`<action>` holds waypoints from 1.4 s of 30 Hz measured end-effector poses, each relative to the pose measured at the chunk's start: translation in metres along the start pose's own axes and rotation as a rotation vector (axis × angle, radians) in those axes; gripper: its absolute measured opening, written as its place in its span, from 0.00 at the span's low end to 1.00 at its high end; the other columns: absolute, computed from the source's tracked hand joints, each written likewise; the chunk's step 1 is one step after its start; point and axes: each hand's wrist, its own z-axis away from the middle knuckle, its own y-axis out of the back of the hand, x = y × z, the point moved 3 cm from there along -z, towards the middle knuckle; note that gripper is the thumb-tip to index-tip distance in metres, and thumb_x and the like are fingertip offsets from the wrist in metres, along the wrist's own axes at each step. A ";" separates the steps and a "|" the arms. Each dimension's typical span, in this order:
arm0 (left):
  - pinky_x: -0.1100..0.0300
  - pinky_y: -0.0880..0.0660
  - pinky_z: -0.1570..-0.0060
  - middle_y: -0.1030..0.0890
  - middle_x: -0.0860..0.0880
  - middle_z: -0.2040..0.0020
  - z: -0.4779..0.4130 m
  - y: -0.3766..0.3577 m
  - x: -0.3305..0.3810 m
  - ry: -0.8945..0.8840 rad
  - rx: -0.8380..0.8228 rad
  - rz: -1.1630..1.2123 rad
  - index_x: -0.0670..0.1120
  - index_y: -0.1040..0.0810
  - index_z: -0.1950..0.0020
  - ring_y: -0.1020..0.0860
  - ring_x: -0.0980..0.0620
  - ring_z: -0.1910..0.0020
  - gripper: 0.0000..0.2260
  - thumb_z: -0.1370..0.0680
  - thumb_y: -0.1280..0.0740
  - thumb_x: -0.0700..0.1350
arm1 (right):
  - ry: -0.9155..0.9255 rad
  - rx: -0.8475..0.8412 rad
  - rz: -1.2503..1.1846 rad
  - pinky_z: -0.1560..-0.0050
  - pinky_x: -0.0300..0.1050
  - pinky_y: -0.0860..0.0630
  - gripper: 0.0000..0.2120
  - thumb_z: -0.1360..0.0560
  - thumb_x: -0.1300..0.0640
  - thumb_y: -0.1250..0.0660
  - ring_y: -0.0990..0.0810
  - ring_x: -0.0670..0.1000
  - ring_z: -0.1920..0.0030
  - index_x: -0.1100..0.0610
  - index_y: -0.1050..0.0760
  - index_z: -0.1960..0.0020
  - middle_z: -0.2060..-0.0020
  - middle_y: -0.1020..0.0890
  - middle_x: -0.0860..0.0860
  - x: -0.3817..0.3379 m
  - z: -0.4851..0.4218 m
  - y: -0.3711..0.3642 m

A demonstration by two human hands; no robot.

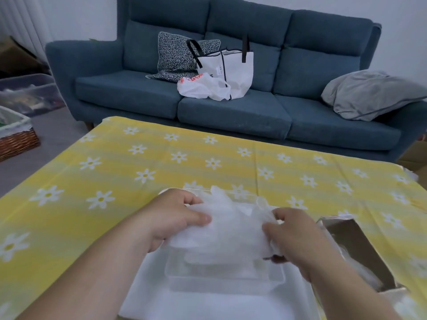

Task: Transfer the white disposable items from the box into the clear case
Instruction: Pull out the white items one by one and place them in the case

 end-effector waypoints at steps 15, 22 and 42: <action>0.63 0.27 0.45 0.24 0.55 0.34 0.013 -0.038 0.009 -0.158 0.046 -1.020 0.56 0.25 0.33 0.23 0.52 0.38 0.19 0.23 0.30 0.47 | 0.311 -0.096 0.684 0.44 0.45 0.25 0.18 0.20 0.55 0.40 0.21 0.51 0.42 0.44 0.28 0.31 0.35 0.32 0.48 -0.011 0.007 -0.043; 0.56 0.25 0.42 0.23 0.49 0.37 -0.008 -0.062 -0.022 -0.060 -0.059 -1.153 0.50 0.24 0.36 0.23 0.48 0.40 0.17 0.23 0.35 0.38 | 0.245 -0.358 0.854 0.49 0.47 0.29 0.18 0.21 0.57 0.43 0.25 0.56 0.40 0.48 0.30 0.32 0.38 0.27 0.57 0.008 -0.002 -0.069; 0.50 0.21 0.57 0.20 0.58 0.58 0.006 -0.112 0.043 -0.483 0.011 -0.329 0.56 0.20 0.51 0.21 0.54 0.65 0.04 0.23 0.31 0.46 | -0.136 0.041 0.490 0.69 0.43 0.34 0.17 0.21 0.46 0.40 0.27 0.50 0.68 0.54 0.31 0.65 0.70 0.26 0.49 0.080 -0.001 0.085</action>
